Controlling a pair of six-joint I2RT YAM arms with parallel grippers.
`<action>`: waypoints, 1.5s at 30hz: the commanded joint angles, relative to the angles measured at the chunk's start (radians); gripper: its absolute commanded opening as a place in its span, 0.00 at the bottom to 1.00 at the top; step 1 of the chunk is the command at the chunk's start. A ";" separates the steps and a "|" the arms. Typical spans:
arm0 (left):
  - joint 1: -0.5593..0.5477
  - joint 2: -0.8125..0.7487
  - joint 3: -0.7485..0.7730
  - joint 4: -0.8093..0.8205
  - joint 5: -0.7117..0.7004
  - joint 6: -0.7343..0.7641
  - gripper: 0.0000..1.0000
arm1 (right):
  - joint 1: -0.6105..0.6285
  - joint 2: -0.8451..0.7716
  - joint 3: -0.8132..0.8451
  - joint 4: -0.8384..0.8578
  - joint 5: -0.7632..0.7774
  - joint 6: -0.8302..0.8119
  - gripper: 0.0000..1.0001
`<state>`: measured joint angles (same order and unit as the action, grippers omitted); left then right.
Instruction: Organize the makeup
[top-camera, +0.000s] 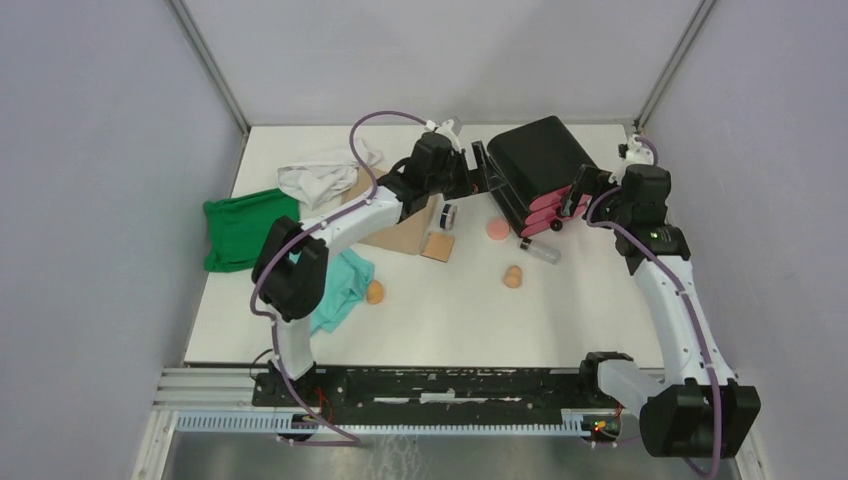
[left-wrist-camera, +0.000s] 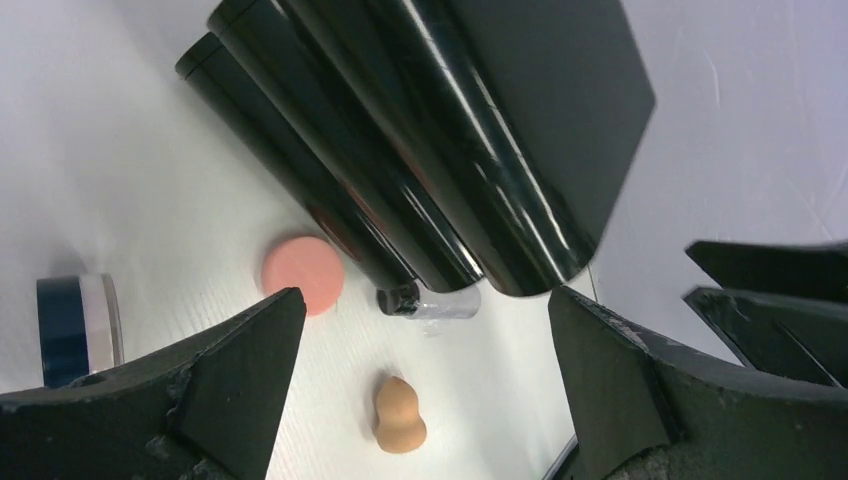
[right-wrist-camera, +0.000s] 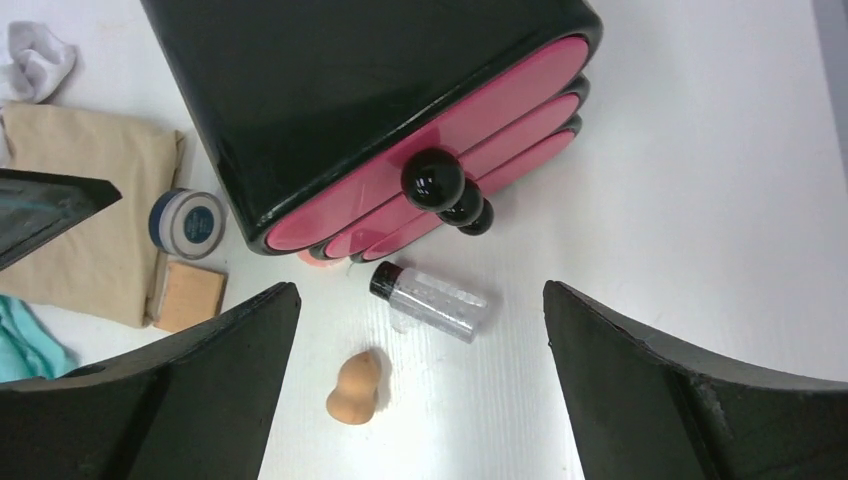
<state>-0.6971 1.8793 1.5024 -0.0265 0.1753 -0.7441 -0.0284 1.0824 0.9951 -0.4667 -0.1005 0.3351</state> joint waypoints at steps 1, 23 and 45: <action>0.020 0.061 0.091 0.087 0.078 -0.075 0.99 | -0.003 -0.051 -0.026 0.089 0.132 -0.034 1.00; 0.067 0.488 0.600 0.011 0.219 -0.044 0.99 | -0.003 0.064 -0.099 0.195 -0.023 -0.200 0.90; 0.017 -0.264 -0.255 -0.057 0.091 0.126 0.99 | -0.004 0.354 0.129 0.145 -0.115 -0.315 0.59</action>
<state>-0.6659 1.6810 1.3514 -0.1215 0.3248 -0.6785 -0.0288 1.4239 1.0767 -0.3664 -0.1886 0.0246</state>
